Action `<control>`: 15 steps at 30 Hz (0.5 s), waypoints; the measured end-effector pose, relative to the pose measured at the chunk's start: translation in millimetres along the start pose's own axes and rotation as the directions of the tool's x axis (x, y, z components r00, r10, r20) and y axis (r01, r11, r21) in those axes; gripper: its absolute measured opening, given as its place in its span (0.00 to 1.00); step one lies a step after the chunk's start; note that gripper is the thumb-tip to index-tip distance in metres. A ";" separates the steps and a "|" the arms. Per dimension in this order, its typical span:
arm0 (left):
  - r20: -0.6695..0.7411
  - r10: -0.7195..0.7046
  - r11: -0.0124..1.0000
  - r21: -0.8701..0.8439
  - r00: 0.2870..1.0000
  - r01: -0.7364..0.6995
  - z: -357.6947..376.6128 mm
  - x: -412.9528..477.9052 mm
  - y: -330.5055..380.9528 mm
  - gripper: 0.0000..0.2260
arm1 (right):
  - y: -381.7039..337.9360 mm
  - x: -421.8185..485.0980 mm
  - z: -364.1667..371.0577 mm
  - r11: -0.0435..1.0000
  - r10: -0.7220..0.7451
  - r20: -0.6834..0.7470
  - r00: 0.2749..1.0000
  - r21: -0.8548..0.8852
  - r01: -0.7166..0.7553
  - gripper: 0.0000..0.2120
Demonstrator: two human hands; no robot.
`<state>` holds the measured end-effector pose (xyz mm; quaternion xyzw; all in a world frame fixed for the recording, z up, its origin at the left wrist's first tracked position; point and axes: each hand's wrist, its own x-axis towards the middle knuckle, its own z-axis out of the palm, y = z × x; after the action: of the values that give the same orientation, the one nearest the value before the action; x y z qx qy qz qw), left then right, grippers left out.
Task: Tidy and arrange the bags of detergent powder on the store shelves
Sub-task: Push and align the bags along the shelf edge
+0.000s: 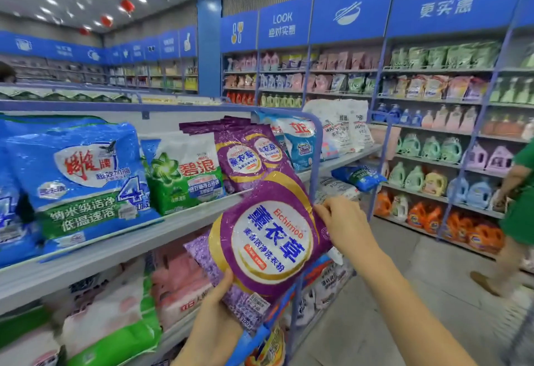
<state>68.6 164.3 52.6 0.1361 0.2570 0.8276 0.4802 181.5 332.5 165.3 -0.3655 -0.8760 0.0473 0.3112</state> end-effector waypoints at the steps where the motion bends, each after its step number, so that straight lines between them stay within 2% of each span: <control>1: -0.017 0.017 1.000 0.009 1.000 -0.017 1.2 13.9 -5.1 0.46 | 8.2 10.3 6.8 0.999 0.022 0.020 1.000 -0.044 -0.021 0.20; 5: -0.023 0.059 0.998 0.019 0.998 -0.058 1.2 71.1 -18.1 0.36 | 30.7 54.8 32.6 0.992 0.080 0.069 0.994 -0.103 -0.073 0.21; 7: 0.008 0.063 0.998 0.020 0.998 -0.064 0.2 99.3 -20.2 0.36 | 42.4 80.5 42.5 0.991 0.073 0.083 0.994 -0.120 -0.063 0.21; 8: 0.008 0.074 0.997 0.018 0.997 -0.074 -1.2 114.9 -20.0 0.36 | 50.0 95.1 46.9 0.996 0.070 0.124 0.990 -0.067 -0.062 0.21; 10: 0.006 0.103 0.995 -0.003 0.995 -0.103 1.1 144.3 -16.9 0.36 | 69.1 127.7 55.3 0.965 0.029 0.274 0.961 0.241 -0.098 0.19; 12: 0.032 0.121 0.991 -0.053 0.992 -0.119 4.9 171.6 -13.7 0.35 | 83.8 157.1 58.5 0.814 -0.013 0.386 0.922 0.540 -0.215 0.12; 13: 0.071 0.128 0.990 -0.068 0.989 -0.123 7.8 183.5 -11.8 0.35 | 89.3 169.4 60.7 0.741 -0.018 0.380 0.925 0.626 -0.242 0.09; 15: 0.141 0.110 0.993 -0.063 0.984 -0.102 13.1 205.1 -10.0 0.36 | 95.3 192.7 66.3 0.669 -0.010 0.258 0.966 0.720 -0.185 0.03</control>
<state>-20.9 349.6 53.4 0.1955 0.1907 0.8469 0.4562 97.4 540.6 181.0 -0.2418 -0.7940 0.4558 0.3213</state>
